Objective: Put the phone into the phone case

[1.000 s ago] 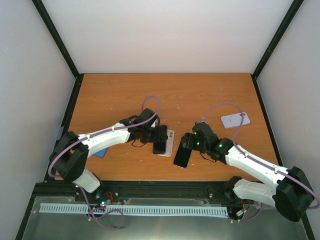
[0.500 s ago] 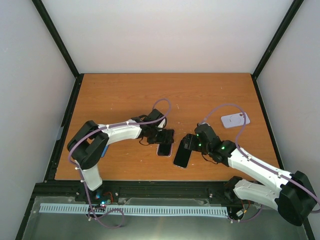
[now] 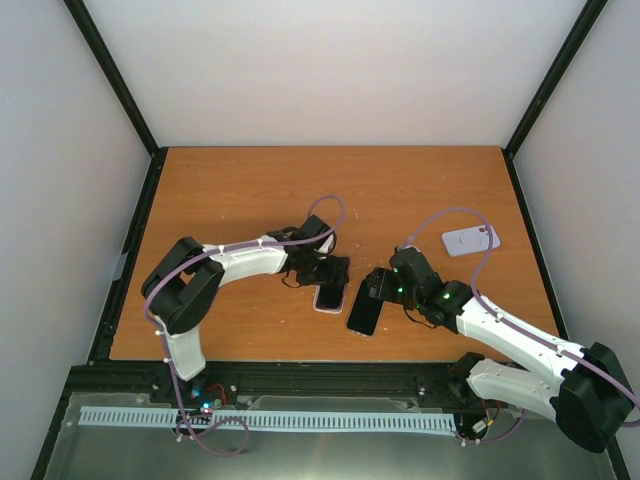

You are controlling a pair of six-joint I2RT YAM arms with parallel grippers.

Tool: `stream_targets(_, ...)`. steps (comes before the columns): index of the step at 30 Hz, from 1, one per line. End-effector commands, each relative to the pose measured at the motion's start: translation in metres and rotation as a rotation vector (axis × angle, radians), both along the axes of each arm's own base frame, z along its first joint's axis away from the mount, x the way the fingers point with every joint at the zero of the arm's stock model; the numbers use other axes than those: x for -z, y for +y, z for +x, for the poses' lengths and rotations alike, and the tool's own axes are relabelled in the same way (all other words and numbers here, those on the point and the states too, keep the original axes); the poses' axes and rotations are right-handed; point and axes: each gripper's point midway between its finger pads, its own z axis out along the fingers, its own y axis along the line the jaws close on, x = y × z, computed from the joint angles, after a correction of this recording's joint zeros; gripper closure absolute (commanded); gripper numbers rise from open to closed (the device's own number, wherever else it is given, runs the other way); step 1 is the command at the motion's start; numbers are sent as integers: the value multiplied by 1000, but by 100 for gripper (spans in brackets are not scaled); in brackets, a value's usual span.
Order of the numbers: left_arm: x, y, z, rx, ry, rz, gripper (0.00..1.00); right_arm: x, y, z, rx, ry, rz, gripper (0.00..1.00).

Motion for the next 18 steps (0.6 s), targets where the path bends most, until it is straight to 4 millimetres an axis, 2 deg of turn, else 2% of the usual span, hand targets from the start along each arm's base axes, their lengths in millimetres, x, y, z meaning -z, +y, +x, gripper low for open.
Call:
stream_targets(1, -9, -2, 24, -16, -53, 3, 34, -6, -2, 5, 25, -17, -1, 28)
stream_targets(4, -10, 3, 28, -38, -56, -6, 34, -7, -2, 6, 23, -17, -3, 28)
stream_targets(11, -6, 4, 25, -35, -36, 0, 33, -7, -2, 6, 24, -20, -3, 28)
stream_targets(18, -19, 9, 16, -44, -17, -10, 12, -7, 1, 7, 16, -21, 3, 27)
